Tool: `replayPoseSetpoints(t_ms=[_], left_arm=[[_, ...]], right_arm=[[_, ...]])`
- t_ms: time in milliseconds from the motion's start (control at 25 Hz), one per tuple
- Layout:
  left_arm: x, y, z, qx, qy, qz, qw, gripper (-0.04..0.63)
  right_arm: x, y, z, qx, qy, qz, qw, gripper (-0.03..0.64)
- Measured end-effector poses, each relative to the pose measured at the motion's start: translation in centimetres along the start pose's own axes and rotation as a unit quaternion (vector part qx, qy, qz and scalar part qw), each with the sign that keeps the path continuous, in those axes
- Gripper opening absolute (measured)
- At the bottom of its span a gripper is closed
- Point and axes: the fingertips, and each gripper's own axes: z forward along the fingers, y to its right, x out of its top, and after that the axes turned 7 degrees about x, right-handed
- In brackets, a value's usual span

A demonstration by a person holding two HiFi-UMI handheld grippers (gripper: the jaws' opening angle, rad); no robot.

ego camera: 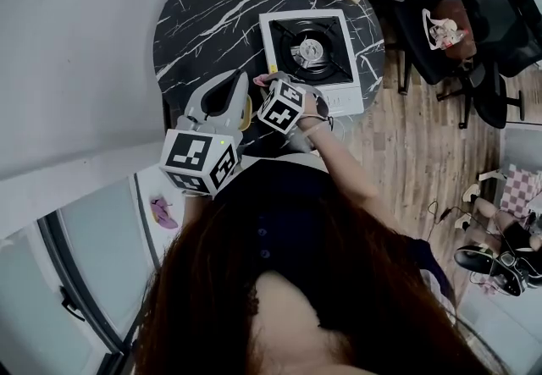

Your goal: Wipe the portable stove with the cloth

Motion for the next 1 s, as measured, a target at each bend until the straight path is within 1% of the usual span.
replayPoseSetpoints(t_ms=[200,560,1000], left_arm=[[-0.1,-0.5,0.6,0.001,-0.002,-0.008,1.0000,0.012],[-0.3,-1.4,1.4,0.002,-0.007,-0.023,0.9997,0.012],[-0.8,-2.7,2.1,0.011,-0.017,-0.034,0.9992,0.012]], right_arm=[[0.3,1.4,0.0,0.000,-0.014,0.001,1.000,0.026],[1.2,4.0,0.4,0.027,-0.031,0.029,0.999,0.026],[2.4,6.5,1.2,0.011,-0.024,0.010,1.000,0.025]])
